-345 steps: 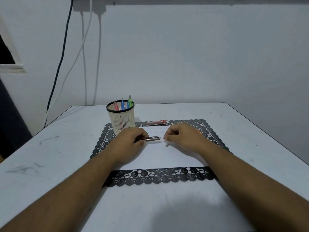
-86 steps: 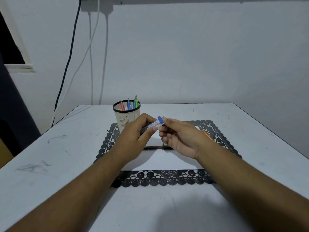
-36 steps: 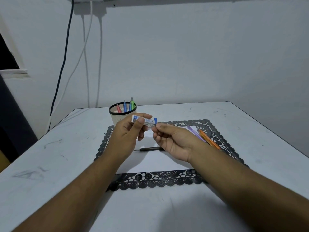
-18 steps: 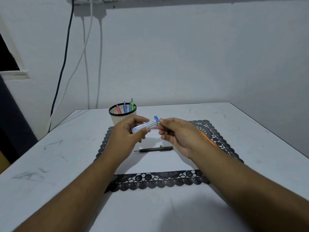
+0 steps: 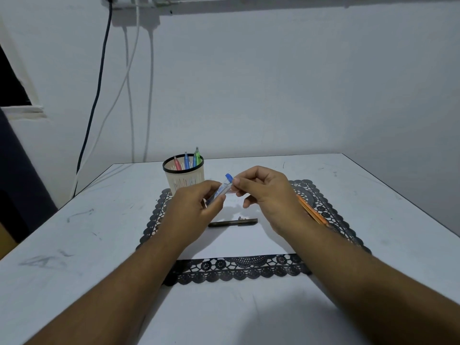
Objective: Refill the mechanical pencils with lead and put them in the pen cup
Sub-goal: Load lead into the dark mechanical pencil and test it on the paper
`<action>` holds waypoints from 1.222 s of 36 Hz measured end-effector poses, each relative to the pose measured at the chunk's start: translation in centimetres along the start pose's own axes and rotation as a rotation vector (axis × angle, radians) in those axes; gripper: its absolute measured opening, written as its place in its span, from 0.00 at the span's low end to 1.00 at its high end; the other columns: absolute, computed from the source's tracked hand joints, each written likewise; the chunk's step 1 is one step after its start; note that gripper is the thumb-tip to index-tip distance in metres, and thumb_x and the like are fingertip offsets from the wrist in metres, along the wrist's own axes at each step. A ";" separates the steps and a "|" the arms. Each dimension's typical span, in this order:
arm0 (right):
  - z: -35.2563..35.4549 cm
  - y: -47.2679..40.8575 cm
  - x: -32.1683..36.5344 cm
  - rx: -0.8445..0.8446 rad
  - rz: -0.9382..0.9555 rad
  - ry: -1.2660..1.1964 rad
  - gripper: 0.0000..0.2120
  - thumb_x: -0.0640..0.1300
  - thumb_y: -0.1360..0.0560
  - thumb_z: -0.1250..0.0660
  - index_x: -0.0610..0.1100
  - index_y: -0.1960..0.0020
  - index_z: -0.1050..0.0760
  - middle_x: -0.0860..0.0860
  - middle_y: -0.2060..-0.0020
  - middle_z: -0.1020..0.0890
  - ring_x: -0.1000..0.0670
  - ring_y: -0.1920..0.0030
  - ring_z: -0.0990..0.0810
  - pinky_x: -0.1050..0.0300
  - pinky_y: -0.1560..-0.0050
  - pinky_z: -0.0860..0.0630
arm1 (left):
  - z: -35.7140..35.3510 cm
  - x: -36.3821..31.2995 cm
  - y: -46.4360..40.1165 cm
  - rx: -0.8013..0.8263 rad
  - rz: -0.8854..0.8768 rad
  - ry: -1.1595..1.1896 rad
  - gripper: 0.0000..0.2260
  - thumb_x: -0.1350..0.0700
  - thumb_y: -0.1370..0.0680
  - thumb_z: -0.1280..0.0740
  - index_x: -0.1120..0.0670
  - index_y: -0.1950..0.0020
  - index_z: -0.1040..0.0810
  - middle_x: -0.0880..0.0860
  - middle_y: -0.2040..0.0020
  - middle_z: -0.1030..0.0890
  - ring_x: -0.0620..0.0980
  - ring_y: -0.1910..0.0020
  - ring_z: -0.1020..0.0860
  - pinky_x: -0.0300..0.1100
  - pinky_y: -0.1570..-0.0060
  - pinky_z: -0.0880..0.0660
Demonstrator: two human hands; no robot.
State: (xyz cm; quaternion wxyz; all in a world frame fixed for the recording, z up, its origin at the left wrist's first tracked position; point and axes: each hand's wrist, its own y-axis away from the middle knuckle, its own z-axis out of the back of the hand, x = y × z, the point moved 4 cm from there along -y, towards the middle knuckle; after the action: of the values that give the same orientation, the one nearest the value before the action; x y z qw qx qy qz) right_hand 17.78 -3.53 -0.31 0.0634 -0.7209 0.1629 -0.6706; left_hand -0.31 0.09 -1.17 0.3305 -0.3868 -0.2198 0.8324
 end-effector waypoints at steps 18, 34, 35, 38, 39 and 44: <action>0.2 -0.3 0.2 -0.016 -0.023 -0.163 0.02 0.36 0.22 0.28 0.40 0.51 0.16 0.42 0.52 0.14 0.48 0.58 0.18 0.57 0.66 0.22 | 0.0 -0.5 0.2 -0.005 0.034 0.043 0.09 0.53 0.20 0.29 0.47 0.40 0.17 0.44 0.58 0.15 0.45 0.58 0.17 0.49 0.57 0.20; 1.6 -0.9 0.2 -0.153 -0.100 -0.373 0.03 0.34 0.19 0.32 0.36 0.50 0.20 0.43 0.61 0.17 0.47 0.62 0.16 0.58 0.63 0.18 | -1.0 0.9 0.2 -0.111 0.252 0.230 0.17 0.51 0.21 0.28 0.41 0.33 0.23 0.44 0.55 0.14 0.46 0.56 0.14 0.56 0.51 0.17; 1.7 -1.0 0.1 -0.156 -0.104 -0.377 0.03 0.34 0.19 0.32 0.36 0.50 0.19 0.43 0.61 0.17 0.47 0.62 0.16 0.58 0.63 0.18 | -1.0 0.9 0.2 -0.114 0.253 0.219 0.17 0.51 0.21 0.28 0.41 0.33 0.23 0.43 0.55 0.14 0.46 0.57 0.14 0.56 0.52 0.17; 1.8 -1.1 -0.1 -0.166 -0.110 -0.378 0.03 0.34 0.19 0.32 0.36 0.49 0.19 0.43 0.62 0.17 0.48 0.63 0.17 0.58 0.62 0.17 | -1.2 0.9 0.1 -0.126 0.246 0.216 0.16 0.52 0.21 0.28 0.40 0.35 0.23 0.43 0.56 0.15 0.46 0.57 0.14 0.55 0.53 0.17; 1.9 -1.2 -0.2 -0.169 -0.113 -0.376 0.03 0.34 0.19 0.32 0.36 0.49 0.19 0.44 0.62 0.17 0.48 0.63 0.17 0.57 0.61 0.17 | -1.2 0.8 0.1 -0.128 0.236 0.225 0.16 0.52 0.21 0.28 0.39 0.35 0.23 0.44 0.56 0.14 0.47 0.57 0.14 0.55 0.53 0.17; 2.0 -1.3 -0.5 -0.181 -0.136 -0.352 0.03 0.34 0.20 0.31 0.37 0.50 0.18 0.44 0.61 0.16 0.48 0.61 0.17 0.57 0.60 0.17 | -1.4 1.0 0.0 -0.129 0.221 0.239 0.17 0.54 0.20 0.28 0.38 0.35 0.22 0.45 0.57 0.14 0.49 0.58 0.14 0.58 0.53 0.17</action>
State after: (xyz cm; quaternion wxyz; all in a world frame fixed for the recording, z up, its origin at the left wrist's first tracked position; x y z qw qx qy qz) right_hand 19.95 -2.38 -0.51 -0.0196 -0.8391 0.1601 -0.5196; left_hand 0.30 0.93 -2.48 0.2353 -0.5254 -0.1882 0.7957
